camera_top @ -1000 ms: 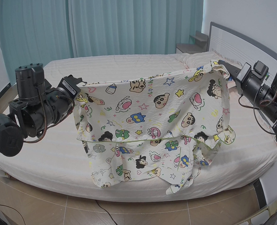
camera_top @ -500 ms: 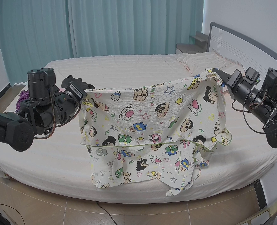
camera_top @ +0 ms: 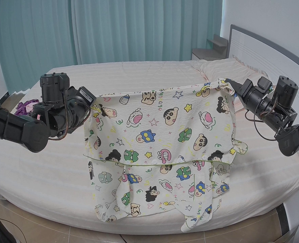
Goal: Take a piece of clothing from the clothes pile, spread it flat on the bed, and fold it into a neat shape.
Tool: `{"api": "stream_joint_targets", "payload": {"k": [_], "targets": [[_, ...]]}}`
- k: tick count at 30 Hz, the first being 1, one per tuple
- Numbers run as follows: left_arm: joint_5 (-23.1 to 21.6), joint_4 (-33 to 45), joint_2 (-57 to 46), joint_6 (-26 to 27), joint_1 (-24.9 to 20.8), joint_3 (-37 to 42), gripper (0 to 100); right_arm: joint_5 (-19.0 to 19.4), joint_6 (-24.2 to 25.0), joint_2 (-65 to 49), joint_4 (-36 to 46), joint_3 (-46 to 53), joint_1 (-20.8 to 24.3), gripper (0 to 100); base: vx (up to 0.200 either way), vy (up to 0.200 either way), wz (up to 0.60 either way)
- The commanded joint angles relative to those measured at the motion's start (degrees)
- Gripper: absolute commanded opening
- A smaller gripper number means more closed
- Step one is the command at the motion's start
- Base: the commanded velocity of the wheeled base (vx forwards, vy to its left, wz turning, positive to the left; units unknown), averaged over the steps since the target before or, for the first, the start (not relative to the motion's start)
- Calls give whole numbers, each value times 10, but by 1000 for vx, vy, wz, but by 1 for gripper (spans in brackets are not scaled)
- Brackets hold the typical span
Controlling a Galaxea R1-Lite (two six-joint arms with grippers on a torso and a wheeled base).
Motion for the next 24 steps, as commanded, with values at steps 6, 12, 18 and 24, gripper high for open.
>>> {"api": "stream_joint_targets", "payload": {"k": [6, 12, 18, 24], "targets": [[1, 14, 105, 4, 0, -74, 0, -20, -1, 87, 0, -32, -5, 0, 200, 0, 0], [5, 66, 160, 4, 3, -124, 0, -48, 0, 145, -1, -40, -5, 0, 167, 0, 0], [18, 87, 191, 4, 3, -143, 0, -63, 0, 178, -1, -49, -9, 0, 0, 0, 0], [21, 98, 221, 3, 3, -164, 0, -72, 0, 200, -1, -56, -9, 0, 133, 0, 0]]}}
